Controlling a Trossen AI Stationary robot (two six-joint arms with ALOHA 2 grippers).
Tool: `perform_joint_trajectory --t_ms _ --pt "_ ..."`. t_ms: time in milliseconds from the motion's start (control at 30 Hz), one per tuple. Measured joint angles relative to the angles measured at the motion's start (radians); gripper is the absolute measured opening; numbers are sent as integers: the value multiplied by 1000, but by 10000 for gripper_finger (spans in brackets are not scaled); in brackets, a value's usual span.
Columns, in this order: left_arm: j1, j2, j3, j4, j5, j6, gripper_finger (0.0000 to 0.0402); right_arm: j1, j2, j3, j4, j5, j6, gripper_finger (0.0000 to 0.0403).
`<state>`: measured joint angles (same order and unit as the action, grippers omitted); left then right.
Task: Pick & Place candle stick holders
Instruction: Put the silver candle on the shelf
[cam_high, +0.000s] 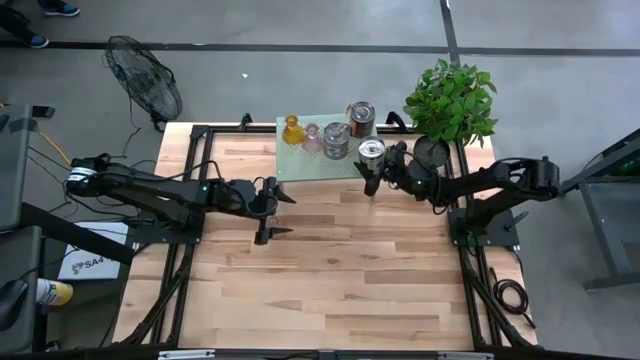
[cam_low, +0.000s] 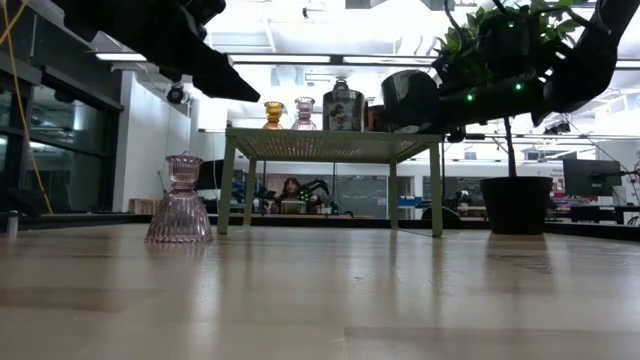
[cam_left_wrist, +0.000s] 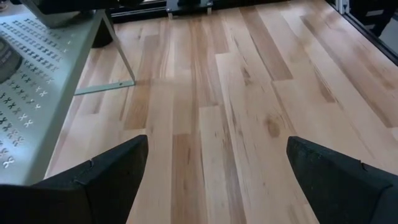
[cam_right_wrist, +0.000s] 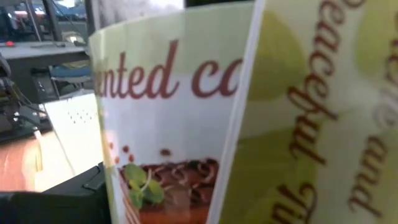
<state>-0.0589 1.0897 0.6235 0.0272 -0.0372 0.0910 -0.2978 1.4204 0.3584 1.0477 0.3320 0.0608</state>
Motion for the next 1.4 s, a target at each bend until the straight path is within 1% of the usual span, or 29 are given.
perform_joint_trajectory --t_ms 67,200,400,833,933,1067,1200,1267,1400 --pt "0 0 0 0 0 0 376 9 0 0 -13 21 2 341" --pt "0 0 0 0 0 -1 376 11 0 0 -22 18 10 341" --pt "0 0 0 0 0 -10 376 -2 0 0 -23 -17 27 341" --pt "0 0 1 1 0 -16 376 -44 0 0 -4 -135 54 341" --pt "0 0 1 1 0 -16 376 -50 0 2 -5 -145 50 341" --pt "0 0 1 1 0 -16 376 -57 0 48 -54 -165 27 342" --pt "0 0 1 0 0 -16 376 -56 0 119 -162 -182 -2 352" --pt "0 0 1 -1 0 -16 376 -56 0 143 -206 -173 -15 354" --pt "0 0 1 -9 0 -17 376 -56 0 153 -223 -135 -17 357"
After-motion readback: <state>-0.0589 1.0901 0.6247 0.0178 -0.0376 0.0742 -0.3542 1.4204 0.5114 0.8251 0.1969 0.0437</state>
